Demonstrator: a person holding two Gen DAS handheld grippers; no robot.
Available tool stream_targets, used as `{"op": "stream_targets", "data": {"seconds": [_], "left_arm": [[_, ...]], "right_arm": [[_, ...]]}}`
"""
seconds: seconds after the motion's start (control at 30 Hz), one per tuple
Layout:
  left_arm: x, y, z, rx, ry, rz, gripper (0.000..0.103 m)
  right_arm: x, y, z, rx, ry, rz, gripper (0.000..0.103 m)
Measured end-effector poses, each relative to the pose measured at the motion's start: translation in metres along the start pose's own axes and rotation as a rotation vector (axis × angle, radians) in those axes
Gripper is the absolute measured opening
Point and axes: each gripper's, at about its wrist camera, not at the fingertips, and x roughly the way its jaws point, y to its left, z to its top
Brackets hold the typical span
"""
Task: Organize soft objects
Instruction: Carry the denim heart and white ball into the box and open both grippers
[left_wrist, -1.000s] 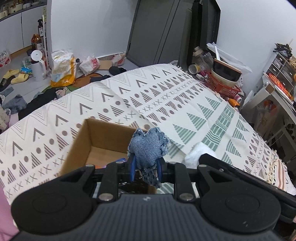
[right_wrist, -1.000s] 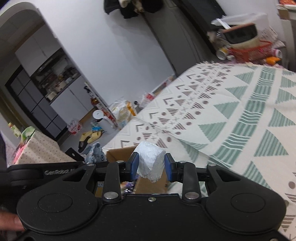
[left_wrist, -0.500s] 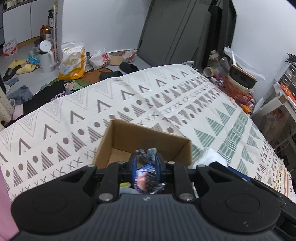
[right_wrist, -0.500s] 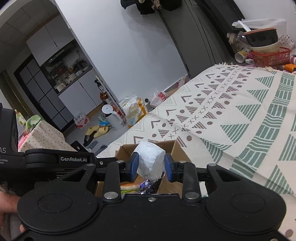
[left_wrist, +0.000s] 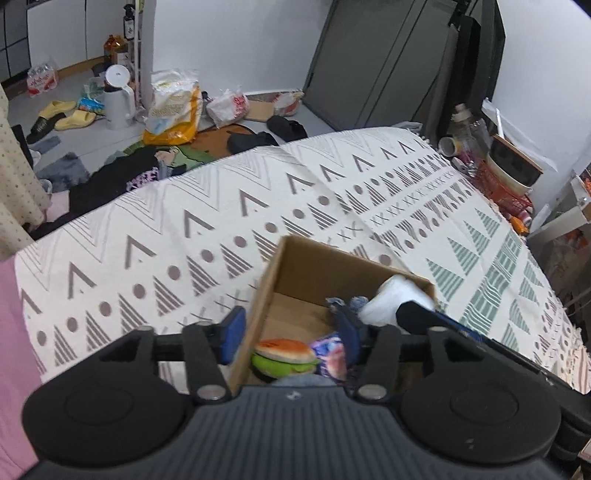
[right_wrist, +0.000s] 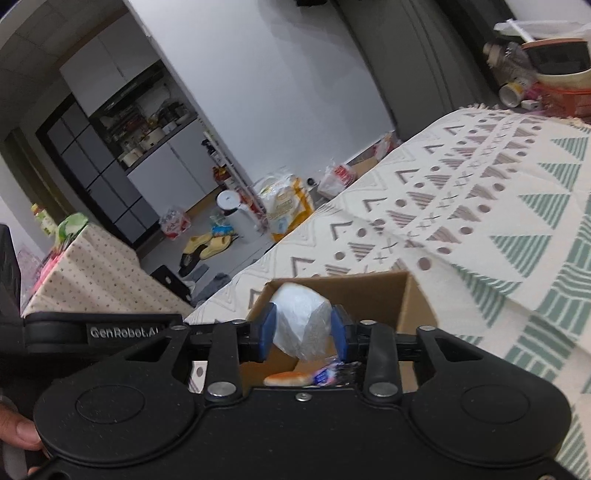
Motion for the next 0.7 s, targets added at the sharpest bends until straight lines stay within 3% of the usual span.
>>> {"op": "stream_targets", "data": {"seconds": [0.03,0.13,0.27,0.7], "left_arm": [[0.0,0.002,0.001,-0.001,0.0,0.008,0.067],[-0.001,0.009,0.001,-0.016,-0.001,0.023,0.079],[-0.006,0.013,0.002,-0.015,0.006,0.05,0.082],[-0.048,0.004,-0.01,0.035,-0.004,0.011,0.094]], "right_arm": [[0.001,0.001,-0.002,-0.009,0.005,-0.009,0.059],[-0.001,0.001,-0.004,-0.006,0.01,-0.033,0.06],[-0.01,0.0,-0.003,0.012,0.0,-0.045,0.063],[-0.057,0.009,-0.005,-0.014,0.022,-0.137,0.081]]}}
